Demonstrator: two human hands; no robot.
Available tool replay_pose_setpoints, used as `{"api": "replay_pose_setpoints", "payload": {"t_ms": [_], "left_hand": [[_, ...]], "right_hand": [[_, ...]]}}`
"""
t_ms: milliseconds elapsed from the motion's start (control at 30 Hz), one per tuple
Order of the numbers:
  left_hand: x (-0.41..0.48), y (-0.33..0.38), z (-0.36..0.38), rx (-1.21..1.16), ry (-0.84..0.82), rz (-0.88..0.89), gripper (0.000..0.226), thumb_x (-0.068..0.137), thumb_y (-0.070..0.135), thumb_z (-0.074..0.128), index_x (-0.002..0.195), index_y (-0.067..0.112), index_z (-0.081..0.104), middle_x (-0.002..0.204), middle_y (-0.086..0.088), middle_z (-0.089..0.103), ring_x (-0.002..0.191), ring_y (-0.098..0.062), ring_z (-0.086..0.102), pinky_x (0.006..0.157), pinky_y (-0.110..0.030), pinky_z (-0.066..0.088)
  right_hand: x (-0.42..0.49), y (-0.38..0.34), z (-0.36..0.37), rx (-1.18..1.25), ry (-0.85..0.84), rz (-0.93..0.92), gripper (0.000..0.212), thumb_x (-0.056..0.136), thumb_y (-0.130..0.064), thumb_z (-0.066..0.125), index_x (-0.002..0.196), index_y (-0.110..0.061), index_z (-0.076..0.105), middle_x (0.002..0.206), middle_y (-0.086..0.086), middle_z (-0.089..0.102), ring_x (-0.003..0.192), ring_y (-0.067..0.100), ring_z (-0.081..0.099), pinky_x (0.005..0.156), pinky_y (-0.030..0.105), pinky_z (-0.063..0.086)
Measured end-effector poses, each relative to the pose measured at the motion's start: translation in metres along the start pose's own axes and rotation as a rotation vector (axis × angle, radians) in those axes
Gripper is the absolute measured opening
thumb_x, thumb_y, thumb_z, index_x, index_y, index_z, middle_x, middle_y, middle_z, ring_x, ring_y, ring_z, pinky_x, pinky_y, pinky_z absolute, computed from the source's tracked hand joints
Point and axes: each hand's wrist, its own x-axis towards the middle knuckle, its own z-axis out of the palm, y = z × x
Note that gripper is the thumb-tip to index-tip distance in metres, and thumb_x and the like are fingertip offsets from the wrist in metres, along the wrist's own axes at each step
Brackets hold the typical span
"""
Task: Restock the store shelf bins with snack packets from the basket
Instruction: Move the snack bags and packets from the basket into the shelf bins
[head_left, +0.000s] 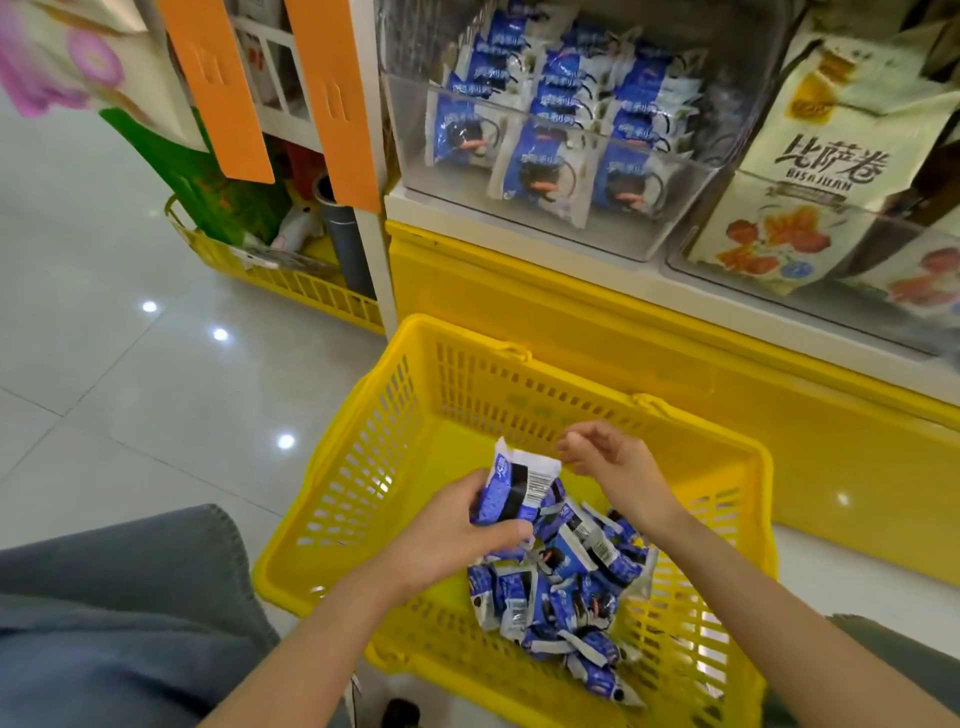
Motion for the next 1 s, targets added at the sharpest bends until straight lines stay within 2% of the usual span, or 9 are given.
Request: {"api": "replay_pose_setpoints", "payload": {"t_ms": [67,200,300,333,433,533,700,900,1000], "left_hand": [[0.004,-0.004,-0.003,-0.01,0.042,-0.006,0.042,0.078,0.015,0.073,0.114,0.026,0.053,0.113,0.005,0.066,0.098,-0.005,0.065,0.083,-0.022,0.052],[0.012,-0.014,-0.006,-0.015,0.088,0.004,0.04,0.079,0.017,0.072,0.108,0.035,0.052,0.099,0.02,0.067,0.086,0.004,0.064,0.068,-0.013,0.049],[0.018,-0.022,-0.006,-0.044,0.094,-0.022,0.042,0.08,0.014,0.071,0.109,0.036,0.051,0.094,0.028,0.067,0.084,0.005,0.065,0.063,-0.01,0.047],[0.02,-0.024,-0.006,-0.048,0.096,-0.031,0.042,0.08,0.013,0.071,0.109,0.036,0.051,0.094,0.028,0.067,0.084,0.005,0.065,0.063,-0.011,0.048],[0.025,-0.032,-0.007,-0.047,0.118,-0.068,0.041,0.08,0.011,0.07,0.106,0.036,0.051,0.094,0.022,0.068,0.084,0.003,0.066,0.061,-0.014,0.049],[0.027,-0.035,-0.006,-0.035,0.137,-0.095,0.039,0.081,0.012,0.069,0.103,0.037,0.05,0.09,0.023,0.068,0.083,0.001,0.066,0.059,-0.014,0.05],[0.027,-0.038,-0.007,-0.042,0.141,-0.143,0.032,0.085,0.014,0.065,0.103,0.036,0.05,0.094,0.017,0.065,0.079,0.0,0.066,0.055,-0.019,0.052],[0.026,-0.042,-0.01,-0.001,0.218,-0.241,0.026,0.091,0.018,0.058,0.112,0.024,0.044,0.098,0.013,0.058,0.083,-0.001,0.059,0.06,-0.024,0.054],[0.025,-0.04,-0.013,0.016,0.287,-0.286,0.027,0.09,0.018,0.059,0.11,0.021,0.041,0.103,0.002,0.055,0.08,-0.006,0.057,0.069,-0.031,0.054]], "right_hand": [[0.004,0.038,-0.002,-0.201,0.078,0.124,0.02,0.094,-0.022,0.055,0.11,-0.011,0.06,0.111,0.005,0.064,0.104,0.018,0.06,0.085,0.025,0.047],[-0.009,0.118,0.002,-0.434,-0.168,0.429,0.054,0.095,-0.028,0.053,0.139,-0.003,0.034,0.143,0.014,0.042,0.128,0.029,0.044,0.105,0.039,0.037],[-0.021,0.157,0.015,-0.559,-0.324,0.526,0.053,0.093,-0.036,0.054,0.134,-0.008,0.035,0.129,0.011,0.053,0.126,0.028,0.046,0.112,0.044,0.024],[-0.022,0.164,0.02,-0.594,-0.36,0.53,0.05,0.093,-0.039,0.054,0.129,-0.009,0.037,0.122,0.01,0.056,0.123,0.028,0.048,0.112,0.044,0.024],[-0.021,0.173,0.036,-0.637,-0.382,0.54,0.067,0.091,-0.047,0.052,0.14,-0.01,0.026,0.139,0.014,0.041,0.123,0.03,0.047,0.103,0.042,0.038],[-0.014,0.175,0.044,-0.626,-0.317,0.518,0.059,0.093,-0.048,0.048,0.14,-0.018,0.029,0.143,0.012,0.037,0.122,0.031,0.048,0.098,0.043,0.043],[-0.004,0.172,0.041,-0.651,-0.34,0.465,0.059,0.097,-0.041,0.045,0.146,-0.015,0.026,0.146,0.01,0.04,0.125,0.028,0.047,0.097,0.039,0.045],[-0.007,0.132,0.015,-0.563,-0.347,0.352,0.062,0.096,-0.041,0.045,0.148,-0.012,0.025,0.137,0.004,0.047,0.115,0.017,0.053,0.096,0.033,0.04],[-0.008,0.092,-0.001,-0.415,-0.469,0.306,0.061,0.095,-0.04,0.048,0.146,-0.012,0.028,0.153,0.004,0.028,0.138,0.022,0.032,0.11,0.032,0.029]]}}
